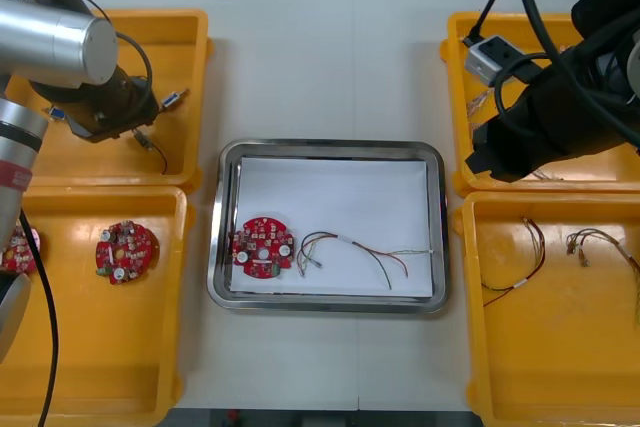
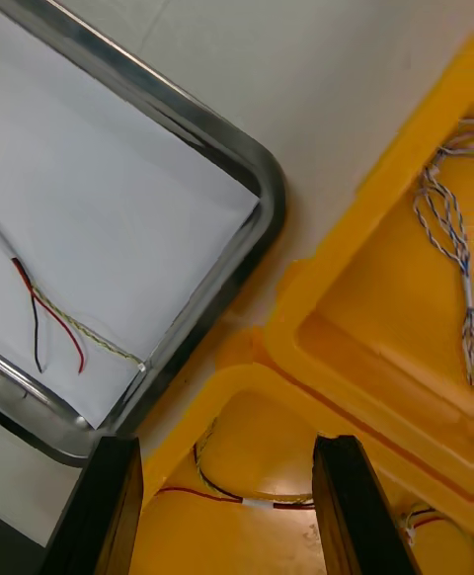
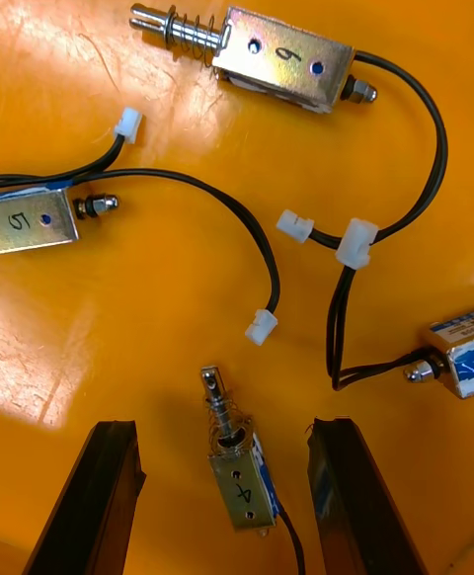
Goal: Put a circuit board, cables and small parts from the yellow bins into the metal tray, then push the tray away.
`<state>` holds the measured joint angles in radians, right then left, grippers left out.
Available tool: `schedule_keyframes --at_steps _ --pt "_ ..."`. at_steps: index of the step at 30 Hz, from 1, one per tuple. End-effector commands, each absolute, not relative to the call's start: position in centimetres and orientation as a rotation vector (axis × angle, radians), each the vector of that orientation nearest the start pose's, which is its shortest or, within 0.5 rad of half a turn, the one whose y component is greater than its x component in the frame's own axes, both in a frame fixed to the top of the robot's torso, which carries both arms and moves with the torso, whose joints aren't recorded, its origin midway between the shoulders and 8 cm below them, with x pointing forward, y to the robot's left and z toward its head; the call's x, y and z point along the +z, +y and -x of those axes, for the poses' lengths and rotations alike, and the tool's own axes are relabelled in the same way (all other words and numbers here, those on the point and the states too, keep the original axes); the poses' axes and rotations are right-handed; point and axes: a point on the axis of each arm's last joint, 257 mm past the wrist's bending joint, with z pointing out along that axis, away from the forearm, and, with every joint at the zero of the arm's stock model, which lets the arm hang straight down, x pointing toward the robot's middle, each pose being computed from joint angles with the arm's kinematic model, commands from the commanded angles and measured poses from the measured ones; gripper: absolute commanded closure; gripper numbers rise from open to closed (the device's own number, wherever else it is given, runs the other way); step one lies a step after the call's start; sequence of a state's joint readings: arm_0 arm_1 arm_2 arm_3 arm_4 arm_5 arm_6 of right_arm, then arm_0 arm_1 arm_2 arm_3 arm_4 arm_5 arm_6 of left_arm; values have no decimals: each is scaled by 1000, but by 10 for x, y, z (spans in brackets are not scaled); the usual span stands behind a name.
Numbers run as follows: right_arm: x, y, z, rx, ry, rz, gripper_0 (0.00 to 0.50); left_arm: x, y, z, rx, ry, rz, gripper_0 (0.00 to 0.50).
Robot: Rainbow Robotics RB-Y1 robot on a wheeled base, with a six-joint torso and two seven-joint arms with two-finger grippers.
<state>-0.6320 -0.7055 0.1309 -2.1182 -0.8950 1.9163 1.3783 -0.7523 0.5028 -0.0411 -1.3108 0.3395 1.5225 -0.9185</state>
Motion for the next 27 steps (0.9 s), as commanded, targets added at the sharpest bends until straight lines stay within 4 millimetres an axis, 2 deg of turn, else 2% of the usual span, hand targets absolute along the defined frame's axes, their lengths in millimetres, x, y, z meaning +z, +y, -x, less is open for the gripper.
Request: schedule_keyframes --at_steps 1,11,17,20,27 --pt "-104 -243 -432 -10 2534 580 0 -180 306 -591 -92 2453 760 0" --pt "-98 -313 -431 -28 2580 339 0 -195 295 -584 -106 2487 759 0" --pt "-100 -343 -437 -28 2622 229 0 -202 296 -582 -103 2496 759 0" --pt "-98 -351 -440 -36 2631 207 0 -206 299 -581 -98 2495 756 0" --pt "-97 -351 -448 -30 2643 214 0 -215 306 -579 -86 2491 760 0"
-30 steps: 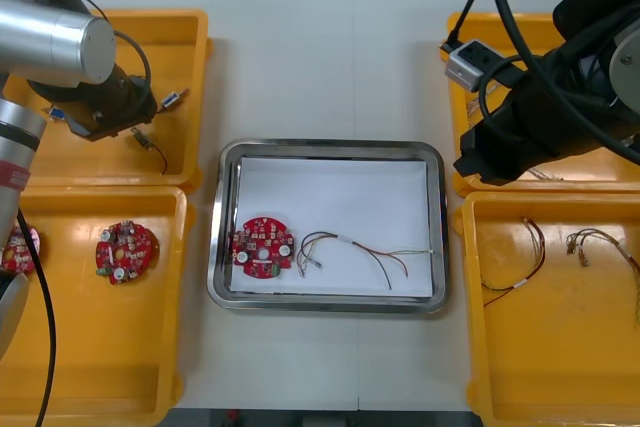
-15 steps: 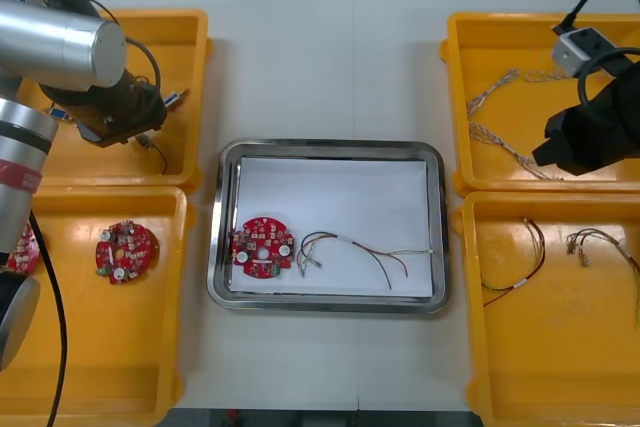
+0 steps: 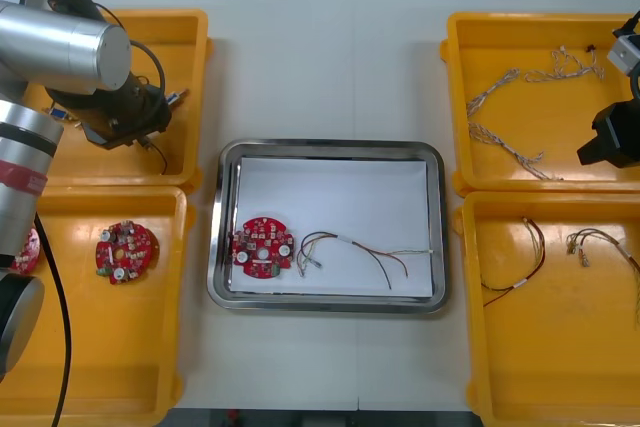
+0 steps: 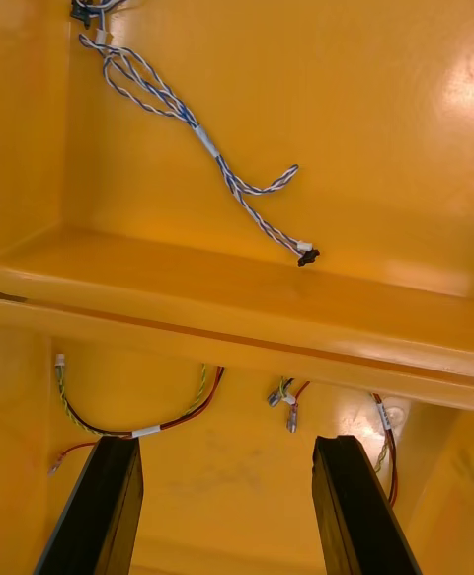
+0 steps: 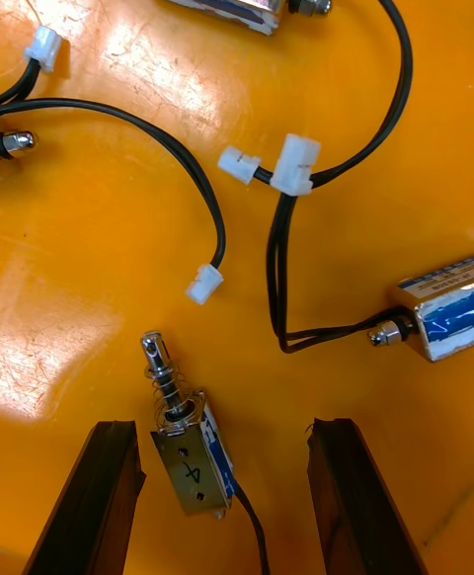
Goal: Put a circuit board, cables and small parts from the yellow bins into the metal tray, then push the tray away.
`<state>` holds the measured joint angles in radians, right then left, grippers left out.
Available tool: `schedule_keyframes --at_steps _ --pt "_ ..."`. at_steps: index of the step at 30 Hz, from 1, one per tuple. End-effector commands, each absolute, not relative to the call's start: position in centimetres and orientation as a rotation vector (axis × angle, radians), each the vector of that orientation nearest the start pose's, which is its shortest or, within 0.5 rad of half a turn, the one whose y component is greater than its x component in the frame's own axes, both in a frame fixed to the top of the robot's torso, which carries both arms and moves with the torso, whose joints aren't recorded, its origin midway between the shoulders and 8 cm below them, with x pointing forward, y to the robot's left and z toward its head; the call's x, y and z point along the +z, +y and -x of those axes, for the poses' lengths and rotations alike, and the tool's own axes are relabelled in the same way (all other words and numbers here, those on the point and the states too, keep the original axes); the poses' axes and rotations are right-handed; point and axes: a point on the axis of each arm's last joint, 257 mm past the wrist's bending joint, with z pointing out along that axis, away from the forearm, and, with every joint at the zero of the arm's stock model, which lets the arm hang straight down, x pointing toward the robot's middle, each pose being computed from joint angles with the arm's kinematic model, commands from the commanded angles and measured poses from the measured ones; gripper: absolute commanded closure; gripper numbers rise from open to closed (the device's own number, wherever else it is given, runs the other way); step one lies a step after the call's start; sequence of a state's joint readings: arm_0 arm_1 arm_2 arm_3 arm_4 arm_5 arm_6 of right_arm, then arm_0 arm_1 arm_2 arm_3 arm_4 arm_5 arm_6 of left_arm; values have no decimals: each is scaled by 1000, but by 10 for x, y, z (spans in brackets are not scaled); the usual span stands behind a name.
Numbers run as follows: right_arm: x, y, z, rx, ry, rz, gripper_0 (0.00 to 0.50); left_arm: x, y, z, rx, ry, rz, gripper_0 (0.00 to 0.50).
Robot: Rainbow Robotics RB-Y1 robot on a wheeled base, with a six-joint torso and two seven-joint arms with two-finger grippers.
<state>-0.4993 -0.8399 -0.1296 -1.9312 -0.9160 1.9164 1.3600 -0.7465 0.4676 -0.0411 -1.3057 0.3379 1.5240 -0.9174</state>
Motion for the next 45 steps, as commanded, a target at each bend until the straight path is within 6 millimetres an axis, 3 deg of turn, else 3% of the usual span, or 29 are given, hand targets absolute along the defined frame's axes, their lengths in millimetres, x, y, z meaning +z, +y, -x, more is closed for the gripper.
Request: schedule_keyframes --at_steps 1,7,14,16,18,19,21,23,30,33,45 --pt "-97 -351 -449 -35 2644 220 0 -215 307 -579 -85 2490 764 0" --pt "-107 -350 -453 -71 2677 251 0 -222 312 -575 -75 2493 772 0" --pt "-113 -351 -471 -43 2667 232 0 -227 314 -574 -76 2493 771 23" --pt "-114 -350 -477 -45 2665 235 0 -229 313 -574 -80 2491 773 83" --pt "-118 -348 -484 -59 2656 247 0 -232 313 -573 -77 2496 768 243" --pt "-118 -348 -487 -65 2652 252 0 -232 314 -573 -74 2493 768 286" --pt "-120 -344 -496 -81 2631 262 0 -234 313 -572 -76 2497 769 429" --pt "-122 -344 -503 -93 2618 267 0 -234 313 -572 -76 2497 771 500" --pt "-136 -336 -524 -108 2575 388 0 -228 313 -572 -76 2493 764 500" --pt "-143 -336 -527 -117 2569 472 0 -216 318 -569 -67 2493 756 500" --pt "-166 -338 -539 -179 2502 775 0 -141 323 -520 -146 2572 679 500"
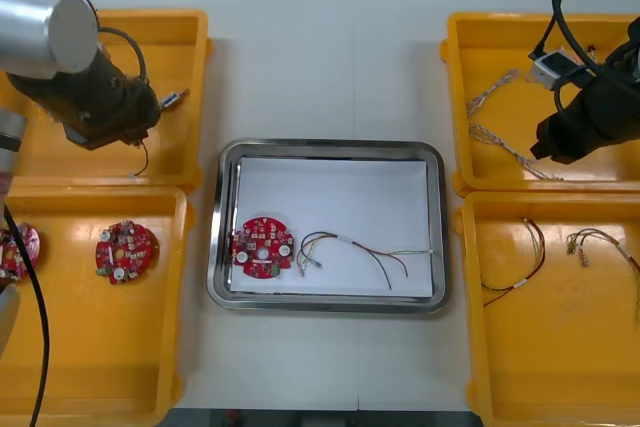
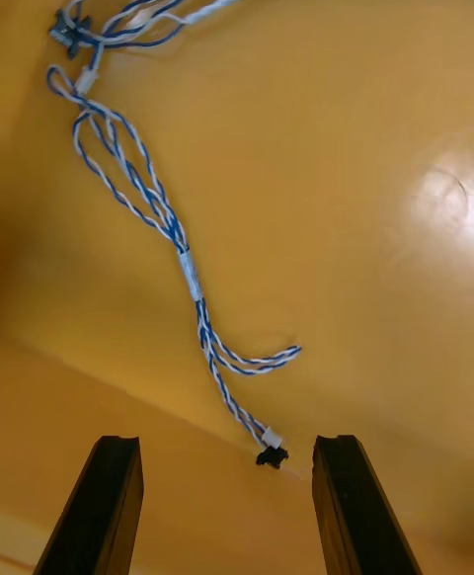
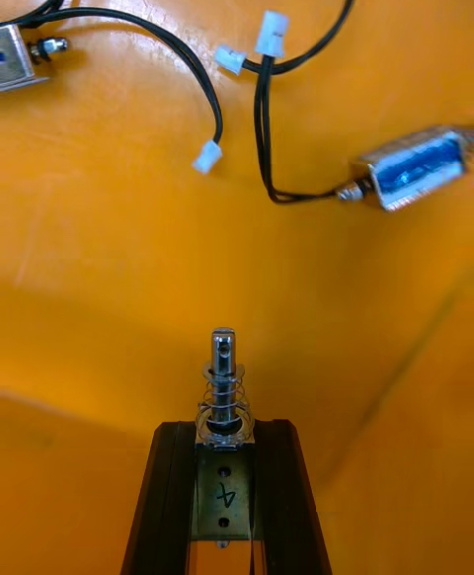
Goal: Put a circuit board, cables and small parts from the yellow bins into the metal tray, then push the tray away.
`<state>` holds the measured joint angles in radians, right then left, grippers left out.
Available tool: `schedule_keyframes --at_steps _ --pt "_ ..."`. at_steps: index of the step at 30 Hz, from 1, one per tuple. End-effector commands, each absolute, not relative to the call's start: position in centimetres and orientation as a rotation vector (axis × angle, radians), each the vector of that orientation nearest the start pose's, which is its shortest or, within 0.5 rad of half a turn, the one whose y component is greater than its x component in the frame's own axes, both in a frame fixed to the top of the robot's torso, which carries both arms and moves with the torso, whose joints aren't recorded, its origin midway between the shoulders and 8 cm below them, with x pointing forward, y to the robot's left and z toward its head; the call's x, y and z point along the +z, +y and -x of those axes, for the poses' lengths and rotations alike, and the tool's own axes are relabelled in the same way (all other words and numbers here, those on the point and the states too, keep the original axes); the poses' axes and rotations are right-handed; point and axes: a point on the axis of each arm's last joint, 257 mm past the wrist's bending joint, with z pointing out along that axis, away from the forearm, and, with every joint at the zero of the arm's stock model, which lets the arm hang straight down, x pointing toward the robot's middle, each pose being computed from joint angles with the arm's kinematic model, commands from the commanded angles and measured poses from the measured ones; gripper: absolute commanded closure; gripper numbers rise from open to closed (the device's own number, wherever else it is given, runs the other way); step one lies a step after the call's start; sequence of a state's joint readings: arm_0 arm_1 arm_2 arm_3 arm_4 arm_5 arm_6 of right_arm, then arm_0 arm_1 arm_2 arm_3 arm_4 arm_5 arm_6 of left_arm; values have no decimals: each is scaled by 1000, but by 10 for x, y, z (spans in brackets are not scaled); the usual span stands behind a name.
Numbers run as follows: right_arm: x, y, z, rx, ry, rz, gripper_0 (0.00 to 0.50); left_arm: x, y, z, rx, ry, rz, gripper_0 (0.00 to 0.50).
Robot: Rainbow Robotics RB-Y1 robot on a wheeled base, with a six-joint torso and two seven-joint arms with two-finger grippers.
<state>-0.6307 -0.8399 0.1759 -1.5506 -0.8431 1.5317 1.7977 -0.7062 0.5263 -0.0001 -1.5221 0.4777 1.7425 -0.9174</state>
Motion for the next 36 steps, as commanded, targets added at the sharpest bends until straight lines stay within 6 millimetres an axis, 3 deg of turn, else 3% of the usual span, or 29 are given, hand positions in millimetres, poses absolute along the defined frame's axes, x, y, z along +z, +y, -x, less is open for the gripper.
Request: schedule_keyframes --at_steps 1,4,9,13,26,32,36 --pt "-167 -338 -540 -179 2500 773 0 -138 325 -517 -145 2575 676 500" --pt "-173 -337 -544 -173 2493 768 0 -125 325 -502 -133 2600 649 500" --pt "-182 -332 -551 -153 2478 757 0 -98 315 -500 -145 2544 565 500" --pt "-188 -326 -555 -131 2484 740 0 -92 301 -497 -162 2535 517 500" --pt "-202 -311 -570 -88 2466 692 0 -112 238 -473 -134 2583 356 500" --pt "-205 -307 -571 -102 2465 691 0 -129 218 -462 -80 2607 284 500" --pt "-213 -305 -572 -115 2467 693 0 -152 203 -452 -34 2628 297 500"
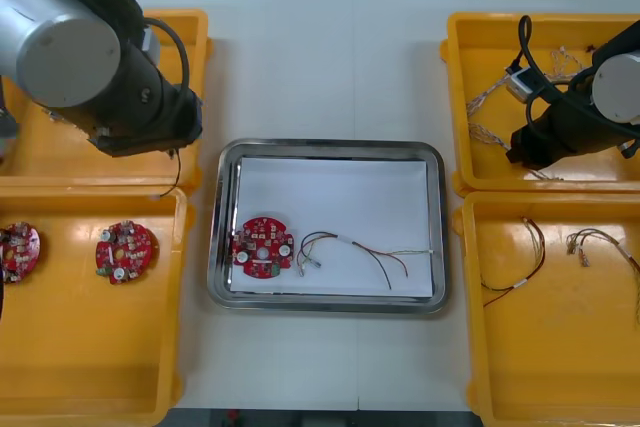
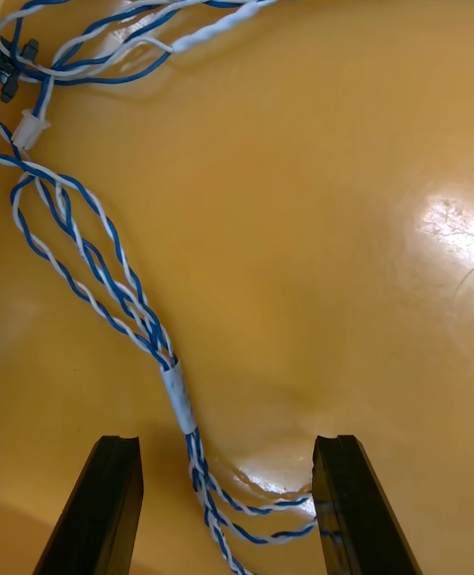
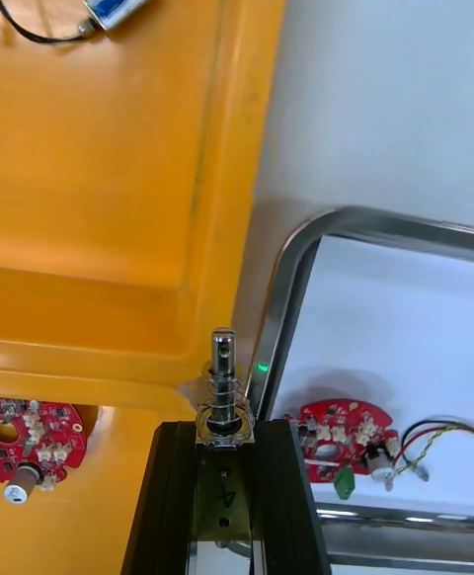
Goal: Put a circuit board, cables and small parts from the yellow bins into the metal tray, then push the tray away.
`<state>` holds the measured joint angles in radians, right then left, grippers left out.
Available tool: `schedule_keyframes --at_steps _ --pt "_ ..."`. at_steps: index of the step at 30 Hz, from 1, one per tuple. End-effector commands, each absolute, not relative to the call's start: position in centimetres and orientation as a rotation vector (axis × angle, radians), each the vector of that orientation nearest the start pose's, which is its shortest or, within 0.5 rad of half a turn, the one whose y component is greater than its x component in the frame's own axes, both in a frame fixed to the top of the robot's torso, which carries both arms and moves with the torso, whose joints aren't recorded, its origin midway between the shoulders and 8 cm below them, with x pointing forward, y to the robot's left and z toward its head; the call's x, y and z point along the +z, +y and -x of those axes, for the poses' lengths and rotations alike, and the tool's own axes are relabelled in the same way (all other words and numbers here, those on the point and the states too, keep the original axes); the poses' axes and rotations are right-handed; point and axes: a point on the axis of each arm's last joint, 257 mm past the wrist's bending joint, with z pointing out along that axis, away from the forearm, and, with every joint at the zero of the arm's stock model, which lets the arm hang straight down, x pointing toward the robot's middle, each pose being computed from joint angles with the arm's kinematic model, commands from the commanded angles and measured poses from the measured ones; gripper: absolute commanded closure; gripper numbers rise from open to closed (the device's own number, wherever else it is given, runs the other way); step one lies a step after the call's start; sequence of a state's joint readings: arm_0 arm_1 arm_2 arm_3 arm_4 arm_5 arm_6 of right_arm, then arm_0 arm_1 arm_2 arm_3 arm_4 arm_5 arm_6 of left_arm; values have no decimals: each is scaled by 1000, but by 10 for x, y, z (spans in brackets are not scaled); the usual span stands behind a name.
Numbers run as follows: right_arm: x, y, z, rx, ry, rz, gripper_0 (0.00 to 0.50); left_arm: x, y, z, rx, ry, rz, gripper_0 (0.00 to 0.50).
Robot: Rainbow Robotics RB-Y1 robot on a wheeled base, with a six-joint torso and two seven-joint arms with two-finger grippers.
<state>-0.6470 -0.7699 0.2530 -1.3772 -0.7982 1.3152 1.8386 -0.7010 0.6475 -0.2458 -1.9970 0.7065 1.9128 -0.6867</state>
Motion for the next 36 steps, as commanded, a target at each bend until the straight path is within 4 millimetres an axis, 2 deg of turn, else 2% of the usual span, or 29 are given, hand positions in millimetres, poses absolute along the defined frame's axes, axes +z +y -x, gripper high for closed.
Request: schedule_keyframes --at_steps 1,11,18,19,22,28,35,36 --pt "-214 -305 -573 -111 2465 688 0 -156 197 -452 -33 2623 289 500" --pt "-225 -300 -577 -117 2464 676 0 -191 156 -449 -14 2593 169 500" --pt "-230 -299 -578 -111 2465 671 0 -198 130 -452 -53 2556 108 500" --pt "-230 -299 -578 -111 2466 670 53 -198 125 -454 -66 2548 98 500" --pt "-231 -299 -578 -112 2467 671 132 -201 116 -456 -100 2542 85 500" --pt "-231 -300 -578 -112 2467 672 137 -212 114 -461 -126 2542 90 500" --pt "-233 -307 -572 -126 2493 674 139 -222 118 -466 -63 2589 119 500" --pt "-233 -308 -572 -126 2497 670 218 -222 116 -466 -53 2600 126 500"
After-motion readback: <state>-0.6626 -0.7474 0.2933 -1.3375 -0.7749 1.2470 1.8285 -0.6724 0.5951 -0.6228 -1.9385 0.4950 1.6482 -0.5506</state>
